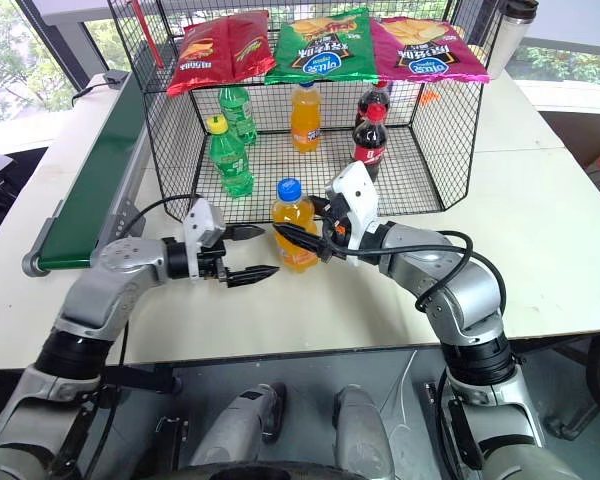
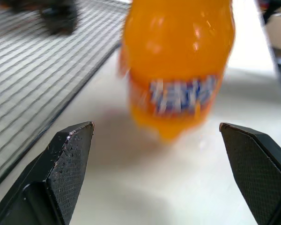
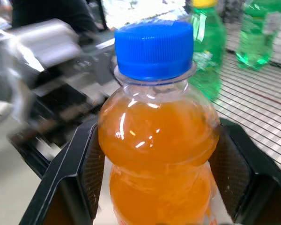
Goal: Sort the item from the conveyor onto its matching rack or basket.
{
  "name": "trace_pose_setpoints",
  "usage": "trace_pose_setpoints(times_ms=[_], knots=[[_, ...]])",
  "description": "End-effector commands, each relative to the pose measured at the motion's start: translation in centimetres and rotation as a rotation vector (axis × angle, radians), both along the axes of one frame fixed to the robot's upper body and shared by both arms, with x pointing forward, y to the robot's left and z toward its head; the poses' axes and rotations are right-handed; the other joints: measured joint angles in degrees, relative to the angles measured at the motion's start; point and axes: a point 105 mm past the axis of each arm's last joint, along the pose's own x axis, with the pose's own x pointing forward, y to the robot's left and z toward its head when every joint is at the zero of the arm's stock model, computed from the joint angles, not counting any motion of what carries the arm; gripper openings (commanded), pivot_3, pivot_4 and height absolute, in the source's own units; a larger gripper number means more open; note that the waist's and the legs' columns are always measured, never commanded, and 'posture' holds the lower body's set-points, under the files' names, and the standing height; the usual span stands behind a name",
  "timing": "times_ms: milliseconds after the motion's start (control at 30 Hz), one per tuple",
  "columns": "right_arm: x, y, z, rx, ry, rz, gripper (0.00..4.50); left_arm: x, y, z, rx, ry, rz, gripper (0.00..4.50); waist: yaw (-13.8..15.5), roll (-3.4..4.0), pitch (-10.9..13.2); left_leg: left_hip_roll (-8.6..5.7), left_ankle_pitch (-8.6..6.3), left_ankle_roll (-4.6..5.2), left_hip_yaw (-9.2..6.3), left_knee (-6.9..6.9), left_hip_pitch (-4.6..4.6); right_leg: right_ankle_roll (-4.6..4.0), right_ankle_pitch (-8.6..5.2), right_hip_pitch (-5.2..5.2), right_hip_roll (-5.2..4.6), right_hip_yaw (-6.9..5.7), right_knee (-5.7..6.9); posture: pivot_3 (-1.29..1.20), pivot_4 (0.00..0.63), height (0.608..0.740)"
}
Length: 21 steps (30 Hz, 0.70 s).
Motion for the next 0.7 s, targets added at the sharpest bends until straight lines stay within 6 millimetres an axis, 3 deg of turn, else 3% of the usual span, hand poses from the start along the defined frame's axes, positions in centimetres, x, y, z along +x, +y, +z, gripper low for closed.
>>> trace_pose_setpoints(times_ms=[33, 133, 367, 700], knots=[[2.3, -0.3, 3.7, 0.049, -0.165, -0.109, 2.59, 0.7, 2.0, 2.2, -0.062, -0.118, 0.185, 4.48, 0.05, 0.00, 0.00, 0.00, 0.00, 0.00, -0.01, 0.00, 0.00, 0.00, 0.00, 0.00, 0.01, 0.01, 0.00, 0.00, 0.150, 0.739], [3.8, 0.0, 4.6, 0.075, -0.207, -0.164, 2.59, 0.7, 2.3, 2.9, -0.176, -0.132, 0.333, 4.48, 0.25, 0.00, 0.00, 0.00, 0.02, -0.04, 0.00, 0.01, 0.00, -0.02, 0.02, -0.01, 0.01, 0.01, 0.00, 0.00, 0.150, 0.739], [7.5, 0.7, 6.2, 0.110, -0.273, -0.281, 2.59, -0.7, 1.1, 2.2, -0.174, -0.160, 0.432, 4.48, -0.07, 0.01, -0.01, -0.03, 0.04, -0.06, 0.08, -0.01, 0.02, -0.01, 0.11, -0.02, 0.07, 0.04, 0.05, 0.00, 0.150, 0.739], [10.0, 1.2, 5.4, 0.105, -0.290, -0.335, 2.59, -0.6, 1.4, 2.7, -0.156, -0.204, 0.488, 4.48, 0.01, 0.01, -0.01, 0.07, 0.13, -0.20, 0.06, -0.01, 0.02, -0.11, 0.17, -0.11, 0.32, 0.11, 0.15, 0.00, 0.150, 0.739]])
